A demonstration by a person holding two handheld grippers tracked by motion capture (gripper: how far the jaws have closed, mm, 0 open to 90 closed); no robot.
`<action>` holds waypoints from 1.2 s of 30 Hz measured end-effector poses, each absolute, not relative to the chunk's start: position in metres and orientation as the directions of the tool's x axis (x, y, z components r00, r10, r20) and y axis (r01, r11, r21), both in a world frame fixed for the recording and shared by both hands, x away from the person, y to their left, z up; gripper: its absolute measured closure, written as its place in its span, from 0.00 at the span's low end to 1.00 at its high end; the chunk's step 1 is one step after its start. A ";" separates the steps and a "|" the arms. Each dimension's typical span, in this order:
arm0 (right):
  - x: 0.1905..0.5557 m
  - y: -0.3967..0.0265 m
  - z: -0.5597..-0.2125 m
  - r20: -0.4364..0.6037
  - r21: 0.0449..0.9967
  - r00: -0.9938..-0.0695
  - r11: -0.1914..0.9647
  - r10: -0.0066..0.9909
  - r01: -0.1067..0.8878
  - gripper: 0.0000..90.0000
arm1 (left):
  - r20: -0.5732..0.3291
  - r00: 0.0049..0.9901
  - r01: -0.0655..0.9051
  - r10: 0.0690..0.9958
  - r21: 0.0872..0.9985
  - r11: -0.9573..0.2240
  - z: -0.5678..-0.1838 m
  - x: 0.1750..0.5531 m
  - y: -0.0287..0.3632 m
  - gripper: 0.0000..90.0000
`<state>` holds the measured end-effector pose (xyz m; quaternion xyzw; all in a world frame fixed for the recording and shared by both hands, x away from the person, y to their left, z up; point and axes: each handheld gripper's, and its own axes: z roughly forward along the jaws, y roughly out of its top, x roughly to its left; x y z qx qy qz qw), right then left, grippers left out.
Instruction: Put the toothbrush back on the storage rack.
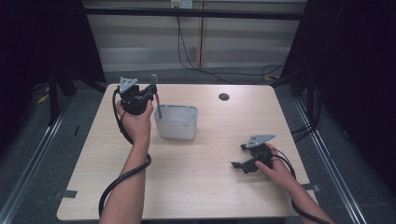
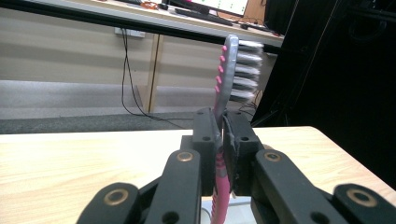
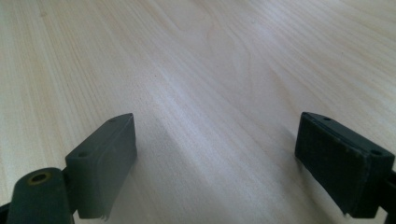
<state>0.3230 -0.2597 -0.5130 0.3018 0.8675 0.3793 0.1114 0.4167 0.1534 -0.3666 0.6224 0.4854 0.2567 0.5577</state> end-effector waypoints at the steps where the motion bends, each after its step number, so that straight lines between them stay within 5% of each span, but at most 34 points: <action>1: 0.323 -0.260 -0.513 0.035 0.725 -0.793 0.530 0.608 0.439 0.14 | -0.224 0.397 0.319 0.890 0.943 0.095 -0.367 0.417 0.153 0.93; 36: 0.323 -0.260 -0.513 0.039 0.724 -0.792 0.529 0.609 0.442 0.14 | -0.238 0.393 0.336 0.888 0.936 0.102 -0.393 0.408 0.152 0.93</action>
